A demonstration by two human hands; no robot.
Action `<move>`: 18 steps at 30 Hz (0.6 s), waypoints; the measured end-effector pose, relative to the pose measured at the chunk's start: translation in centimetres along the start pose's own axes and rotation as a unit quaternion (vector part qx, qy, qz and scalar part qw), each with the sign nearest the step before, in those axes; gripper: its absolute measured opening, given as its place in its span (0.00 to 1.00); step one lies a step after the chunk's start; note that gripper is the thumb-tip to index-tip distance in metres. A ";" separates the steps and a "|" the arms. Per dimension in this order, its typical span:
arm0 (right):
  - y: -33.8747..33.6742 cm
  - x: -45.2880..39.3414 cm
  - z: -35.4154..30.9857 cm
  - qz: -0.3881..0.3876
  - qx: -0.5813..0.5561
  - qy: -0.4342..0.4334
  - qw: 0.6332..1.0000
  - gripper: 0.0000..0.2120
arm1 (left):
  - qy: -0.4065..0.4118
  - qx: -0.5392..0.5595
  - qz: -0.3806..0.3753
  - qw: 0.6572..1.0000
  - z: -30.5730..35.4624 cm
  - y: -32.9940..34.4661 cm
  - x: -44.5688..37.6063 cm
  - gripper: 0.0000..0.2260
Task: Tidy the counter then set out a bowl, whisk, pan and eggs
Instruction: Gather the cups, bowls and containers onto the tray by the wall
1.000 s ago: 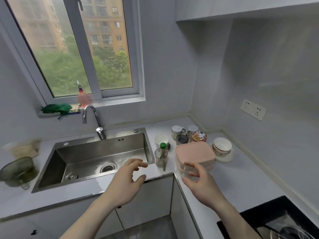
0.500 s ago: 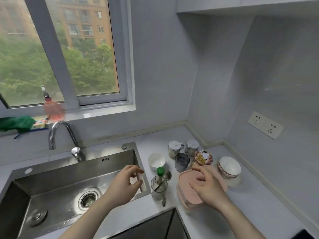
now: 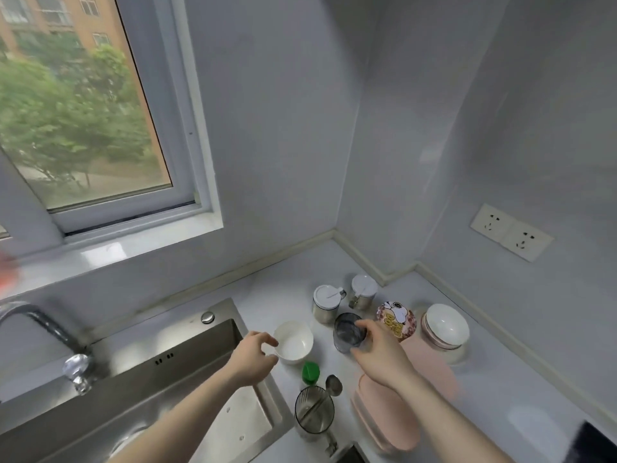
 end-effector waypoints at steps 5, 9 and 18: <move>2.4 -4.6 -0.4 -0.026 0.087 0.035 0.995 0.33 | -0.044 -0.022 -0.040 0.998 -1.4 1.9 -3.7 0.21; 4.0 -7.9 -0.2 -0.072 0.182 0.060 0.979 0.39 | -0.070 -0.033 -0.068 0.995 -2.0 3.2 -5.4 0.23; 6.3 -12.0 1.7 -0.120 0.229 0.102 0.961 0.47 | -0.058 -0.083 -0.078 0.992 -2.9 5.3 -7.4 0.15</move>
Point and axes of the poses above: each hand's wrist, its own x-axis away from the middle knuckle, its own y-axis out of the palm, z = x × y, the point moved 1 cm from there along -x, towards the middle knuckle, and after that the axes turned 3 degrees about y, right-handed, at the moved point
